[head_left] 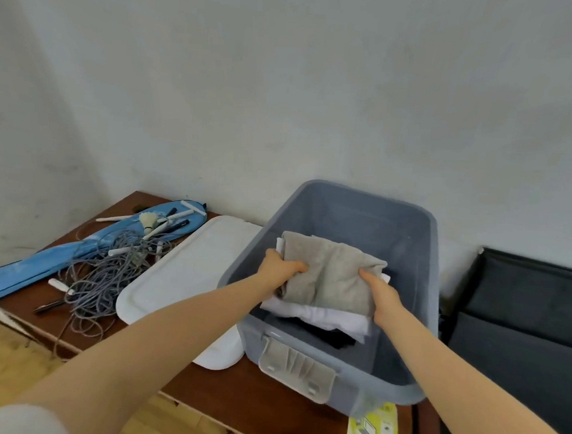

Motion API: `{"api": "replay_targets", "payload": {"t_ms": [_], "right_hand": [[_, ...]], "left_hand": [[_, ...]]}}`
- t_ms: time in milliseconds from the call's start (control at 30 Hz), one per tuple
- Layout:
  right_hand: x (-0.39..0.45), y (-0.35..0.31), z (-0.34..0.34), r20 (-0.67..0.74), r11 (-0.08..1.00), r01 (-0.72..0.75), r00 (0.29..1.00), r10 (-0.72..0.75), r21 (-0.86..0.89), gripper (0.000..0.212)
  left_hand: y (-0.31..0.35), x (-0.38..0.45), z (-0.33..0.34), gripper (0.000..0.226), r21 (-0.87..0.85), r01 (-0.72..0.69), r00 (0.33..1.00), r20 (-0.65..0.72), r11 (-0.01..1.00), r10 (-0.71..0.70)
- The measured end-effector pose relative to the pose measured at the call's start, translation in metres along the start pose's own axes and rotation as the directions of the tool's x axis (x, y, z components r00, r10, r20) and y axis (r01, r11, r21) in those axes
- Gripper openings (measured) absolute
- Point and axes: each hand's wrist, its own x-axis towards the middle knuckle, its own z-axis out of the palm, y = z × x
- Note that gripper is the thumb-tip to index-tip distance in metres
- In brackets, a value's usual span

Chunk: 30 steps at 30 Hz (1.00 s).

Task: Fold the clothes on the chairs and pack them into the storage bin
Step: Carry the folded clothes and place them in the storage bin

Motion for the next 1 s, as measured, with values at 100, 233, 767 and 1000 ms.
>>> {"api": "replay_targets", "payload": {"t_ms": [100,233,767,1000], "right_hand": [[0.019,0.011,0.002,-0.010,0.999,-0.051,0.999,0.051,-0.018,0.064],[0.026,0.028,0.001,-0.031,0.993,-0.087,0.996,0.084,-0.085,0.058],[0.034,0.059,0.000,0.057,0.912,-0.273,0.951,0.303,-0.305,0.047],[0.061,0.072,0.013,0.032,0.889,-0.357,0.924,0.381,-0.287,0.067]], "left_hand": [[-0.006,0.024,0.005,0.099,0.010,0.037,0.998,0.050,0.999,-0.038],[-0.014,0.044,0.005,0.081,0.027,0.157,0.961,0.227,0.987,-0.159],[-0.072,0.083,0.029,0.046,0.180,0.290,0.928,0.186,0.940,-0.322],[-0.072,0.107,0.033,0.064,0.332,0.330,0.854,0.293,0.883,-0.430]]}}
